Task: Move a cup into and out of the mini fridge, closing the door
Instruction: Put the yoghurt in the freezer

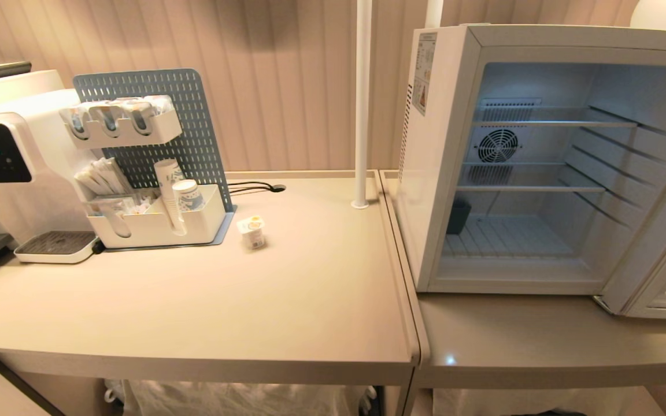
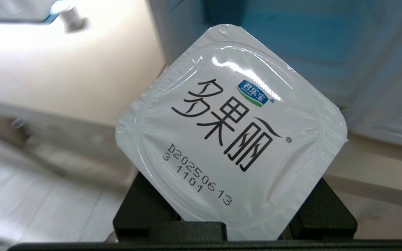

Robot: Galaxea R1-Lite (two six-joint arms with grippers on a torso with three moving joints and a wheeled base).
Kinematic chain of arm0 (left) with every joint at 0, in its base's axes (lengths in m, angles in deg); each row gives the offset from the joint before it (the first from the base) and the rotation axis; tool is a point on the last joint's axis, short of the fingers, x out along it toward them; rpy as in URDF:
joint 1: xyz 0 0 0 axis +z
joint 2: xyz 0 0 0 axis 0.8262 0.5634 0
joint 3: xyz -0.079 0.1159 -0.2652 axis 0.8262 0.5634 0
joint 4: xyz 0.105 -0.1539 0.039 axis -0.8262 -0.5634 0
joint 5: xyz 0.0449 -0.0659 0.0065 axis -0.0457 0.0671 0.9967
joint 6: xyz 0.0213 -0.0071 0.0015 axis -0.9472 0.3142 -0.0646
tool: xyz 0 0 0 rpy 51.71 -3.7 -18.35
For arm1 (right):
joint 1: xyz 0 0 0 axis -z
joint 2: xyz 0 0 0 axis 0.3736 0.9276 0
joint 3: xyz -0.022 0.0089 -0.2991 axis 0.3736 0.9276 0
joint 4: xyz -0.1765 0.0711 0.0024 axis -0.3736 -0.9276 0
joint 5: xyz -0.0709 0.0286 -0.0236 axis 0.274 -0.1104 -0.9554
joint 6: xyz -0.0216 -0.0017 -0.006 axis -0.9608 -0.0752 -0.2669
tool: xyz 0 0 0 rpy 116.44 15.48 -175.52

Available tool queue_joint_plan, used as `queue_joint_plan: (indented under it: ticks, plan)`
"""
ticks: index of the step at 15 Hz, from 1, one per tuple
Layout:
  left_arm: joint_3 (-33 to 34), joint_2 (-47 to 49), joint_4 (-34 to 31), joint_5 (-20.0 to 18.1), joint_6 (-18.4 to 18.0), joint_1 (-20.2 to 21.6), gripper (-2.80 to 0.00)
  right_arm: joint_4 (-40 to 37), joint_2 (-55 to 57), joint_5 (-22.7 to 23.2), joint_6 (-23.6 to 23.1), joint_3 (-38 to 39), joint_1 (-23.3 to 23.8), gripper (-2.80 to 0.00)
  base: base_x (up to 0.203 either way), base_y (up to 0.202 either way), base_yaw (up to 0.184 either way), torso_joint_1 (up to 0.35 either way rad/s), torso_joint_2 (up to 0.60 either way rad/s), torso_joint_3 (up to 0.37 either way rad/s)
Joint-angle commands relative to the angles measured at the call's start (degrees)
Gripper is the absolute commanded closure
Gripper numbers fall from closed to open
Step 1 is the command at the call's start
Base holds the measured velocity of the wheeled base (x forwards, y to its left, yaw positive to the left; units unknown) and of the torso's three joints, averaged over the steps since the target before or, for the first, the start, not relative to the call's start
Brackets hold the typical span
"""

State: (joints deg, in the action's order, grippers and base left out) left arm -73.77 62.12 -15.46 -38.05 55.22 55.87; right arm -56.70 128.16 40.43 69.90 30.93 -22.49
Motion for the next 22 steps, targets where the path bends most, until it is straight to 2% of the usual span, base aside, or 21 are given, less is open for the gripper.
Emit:
queue_joint_plan:
  ticks: [1, 4, 9, 15, 17, 19, 22]
  plan:
    - [0.0, 0.1, 0.0, 0.0, 0.0, 0.0, 0.00, 0.4, 10.2, 4.0, 0.4, 0.3, 0.0, 0.00, 0.000, 0.000, 0.000, 0.000, 0.00, 0.000]
    - [0.0, 0.1, 0.0, 0.0, 0.1, 0.0, 0.00, 4.6, 19.1, 4.7, 0.0, 1.4, 0.2, 0.00, 0.000, 0.000, 0.000, 0.000, 0.00, 0.000]
    - [0.0, 0.1, 0.0, 0.0, 0.3, 0.0, 0.00, 24.1, 36.4, 4.8, -1.6, 5.7, 1.0, 0.00, 0.000, 0.000, 0.000, 0.000, 0.00, 0.000]
    - [0.0, 0.1, 0.0, 0.0, 0.4, 0.0, 0.00, 71.7, 60.5, 3.9, -0.9, 15.7, 1.6, 0.00, 0.000, 0.000, 0.000, 0.000, 0.00, 0.000]
    - [0.0, 0.1, 0.0, 0.1, 0.4, 0.0, 0.00, 83.8, 68.2, 1.1, 0.1, 16.5, 1.6, 0.00, 0.000, 0.000, 0.000, 0.000, 0.00, 0.000]
    - [0.1, 0.1, 0.1, 0.1, 0.4, 0.0, 0.00, 89.5, 74.0, -2.1, 0.6, 15.1, 1.6, 0.00, 0.000, 0.000, 0.000, 0.000, 0.00, 0.000]
    - [0.1, 0.1, 0.1, 0.1, 0.5, 0.0, 0.00, 90.2, 78.4, -3.9, 0.8, 9.8, 1.6, 0.00, 0.000, 0.000, 0.000, 0.000, 0.00, 0.000]
